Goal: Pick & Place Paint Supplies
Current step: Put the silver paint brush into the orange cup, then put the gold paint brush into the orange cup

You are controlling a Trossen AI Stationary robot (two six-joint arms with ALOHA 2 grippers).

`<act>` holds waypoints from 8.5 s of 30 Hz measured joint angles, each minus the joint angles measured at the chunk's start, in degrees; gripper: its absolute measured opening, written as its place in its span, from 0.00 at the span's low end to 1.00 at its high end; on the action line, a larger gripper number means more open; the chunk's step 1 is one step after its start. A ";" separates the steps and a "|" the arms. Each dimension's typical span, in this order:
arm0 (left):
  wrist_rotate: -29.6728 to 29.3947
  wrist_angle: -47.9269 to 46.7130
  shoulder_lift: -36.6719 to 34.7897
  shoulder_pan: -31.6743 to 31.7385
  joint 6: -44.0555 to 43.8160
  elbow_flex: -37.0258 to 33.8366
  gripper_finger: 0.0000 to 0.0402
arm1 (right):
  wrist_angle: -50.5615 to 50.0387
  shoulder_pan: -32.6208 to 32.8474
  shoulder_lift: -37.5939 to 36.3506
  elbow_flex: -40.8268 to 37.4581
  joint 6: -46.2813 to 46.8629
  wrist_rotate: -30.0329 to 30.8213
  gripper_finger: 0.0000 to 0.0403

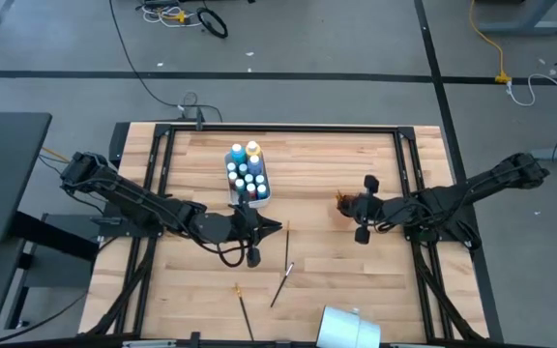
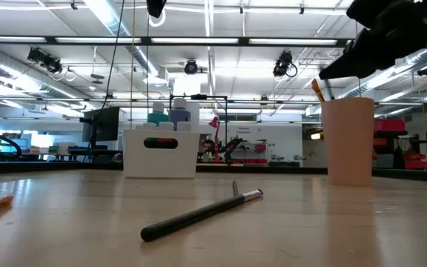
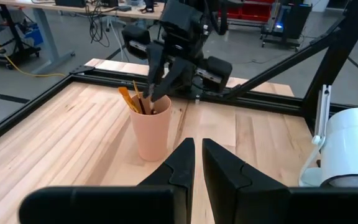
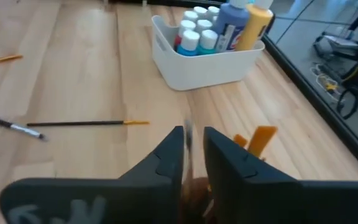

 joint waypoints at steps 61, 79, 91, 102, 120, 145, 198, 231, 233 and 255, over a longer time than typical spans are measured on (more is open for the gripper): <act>15.52 -6.15 0.00 1.46 1.87 -0.02 0.10 | 59.91 -0.40 13.90 -0.06 -12.16 -20.19 0.32; 24.36 -29.52 0.95 -6.19 12.04 -1.47 0.33 | 58.75 -1.49 13.90 -0.06 -12.29 -20.20 0.32; 30.01 -14.85 8.85 -10.03 10.19 -10.06 0.38 | 56.61 -1.48 14.20 -0.08 -9.96 -20.27 0.32; 32.93 -14.53 16.77 -10.82 11.64 -10.50 0.38 | 57.00 -1.62 15.34 -0.04 -10.02 -18.64 0.32; 31.64 -17.59 17.51 -11.39 13.70 -10.29 0.08 | 55.78 -1.62 15.32 -0.04 -8.45 -18.26 0.32; -19.91 -36.90 17.20 -16.70 74.68 15.58 0.01 | 55.34 -3.09 15.42 -0.04 1.08 -18.40 0.32; -22.30 -12.63 17.09 -7.63 120.35 19.34 0.05 | 36.03 -11.36 34.10 16.94 9.01 -53.45 0.04; 16.59 -30.97 6.28 4.09 34.12 17.94 0.13 | 13.71 -2.13 4.78 9.64 -5.05 -5.21 0.04; 17.84 -29.91 6.36 5.53 33.87 16.40 0.13 | 13.24 -2.10 3.18 7.84 -4.18 -2.17 0.04; 22.29 -5.90 6.45 8.98 23.24 -4.03 0.13 | 12.88 -2.38 0.63 -3.14 -1.40 -0.86 0.12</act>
